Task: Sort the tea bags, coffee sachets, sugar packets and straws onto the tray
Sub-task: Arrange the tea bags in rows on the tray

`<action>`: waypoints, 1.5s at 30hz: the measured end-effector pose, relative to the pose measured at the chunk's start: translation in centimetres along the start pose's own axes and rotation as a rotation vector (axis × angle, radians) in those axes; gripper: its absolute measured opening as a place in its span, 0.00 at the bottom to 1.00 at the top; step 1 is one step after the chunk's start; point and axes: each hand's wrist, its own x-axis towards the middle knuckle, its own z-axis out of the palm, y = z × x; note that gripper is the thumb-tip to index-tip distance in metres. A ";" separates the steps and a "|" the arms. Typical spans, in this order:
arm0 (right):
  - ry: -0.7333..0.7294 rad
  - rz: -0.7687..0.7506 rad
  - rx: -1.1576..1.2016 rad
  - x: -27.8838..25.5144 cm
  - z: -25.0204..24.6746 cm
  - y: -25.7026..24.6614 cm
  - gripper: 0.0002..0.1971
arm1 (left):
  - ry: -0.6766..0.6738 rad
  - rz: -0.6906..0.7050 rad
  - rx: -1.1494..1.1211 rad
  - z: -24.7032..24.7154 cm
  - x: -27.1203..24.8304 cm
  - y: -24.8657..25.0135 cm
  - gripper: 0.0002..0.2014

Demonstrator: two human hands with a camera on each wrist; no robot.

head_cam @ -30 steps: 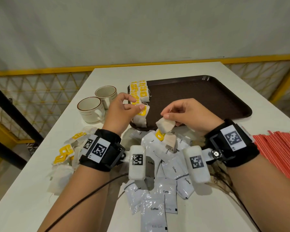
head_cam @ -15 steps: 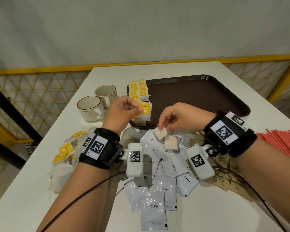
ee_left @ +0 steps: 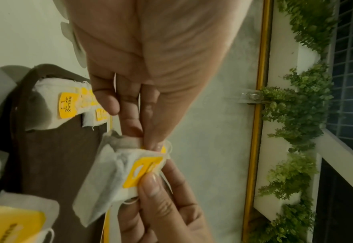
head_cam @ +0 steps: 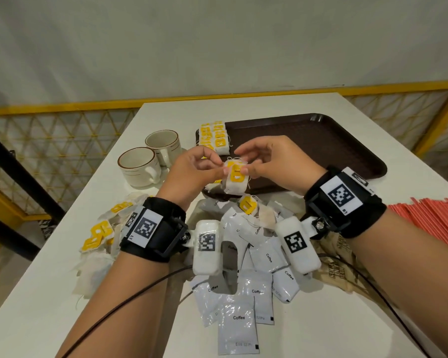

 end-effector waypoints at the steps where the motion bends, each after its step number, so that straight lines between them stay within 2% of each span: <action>1: -0.013 0.006 0.025 0.0 0.0 0.0 0.15 | -0.006 -0.001 -0.002 0.1 0.0 0.1 0.07; 3: -0.023 0.027 0.041 -0.1 0.1 0.0 0.14 | -0.029 -0.002 0.012 0.3 -0.1 0.2 0.06; 7: -0.049 0.083 0.092 -0.3 -0.4 0.0 0.11 | -0.072 -0.002 0.026 0.6 -0.3 0.0 0.12; 10: -0.169 0.123 -0.182 -1.0 -1.7 -0.3 0.09 | 0.002 -0.011 0.040 0.3 -0.2 -0.4 0.12; 13: -0.370 0.183 -0.528 -2.4 -1.7 -0.6 0.20 | 0.086 -0.008 0.041 0.0 0.0 -0.9 0.11; 16: -0.456 0.216 -0.652 -3.8 -0.2 -0.3 0.30 | 0.112 -0.008 0.047 -0.1 0.1 -1.0 0.11; 18: -0.442 0.199 -0.663 -4.3 0.5 0.4 0.27 | 0.114 -0.009 0.040 -0.1 0.1 -1.0 0.11; 21: -0.338 0.201 -0.588 -4.4 0.2 1.2 0.15 | 0.126 -0.002 0.058 -0.3 0.2 -1.1 0.11; 23: -0.284 0.175 -0.578 -4.3 -0.7 1.4 0.12 | 0.130 -0.003 0.056 -0.4 0.2 -1.1 0.11; 26: -0.277 0.153 -0.565 -4.0 -2.4 1.0 0.13 | 0.133 -0.006 0.042 -0.5 0.3 -1.1 0.11; 30: -0.395 0.324 -0.631 -4.8 -3.2 0.5 0.22 | 0.135 0.003 0.041 -0.5 0.3 -1.1 0.11; 32: -0.440 0.350 -0.675 -5.2 -2.9 0.9 0.22 | 0.129 0.010 0.050 -0.4 0.2 -1.1 0.11; 37: -0.298 0.217 -0.512 -5.1 -2.9 0.6 0.16 | 0.131 0.008 0.040 -0.6 0.3 -1.2 0.11; 42: -0.420 0.164 -0.211 -4.7 -1.5 -1.9 0.14 | 0.146 0.014 0.039 -0.5 0.4 -1.3 0.12; 45: -0.301 0.215 0.000 -4.1 -0.2 -1.4 0.14 | 0.154 0.015 0.044 -0.4 0.2 -1.2 0.12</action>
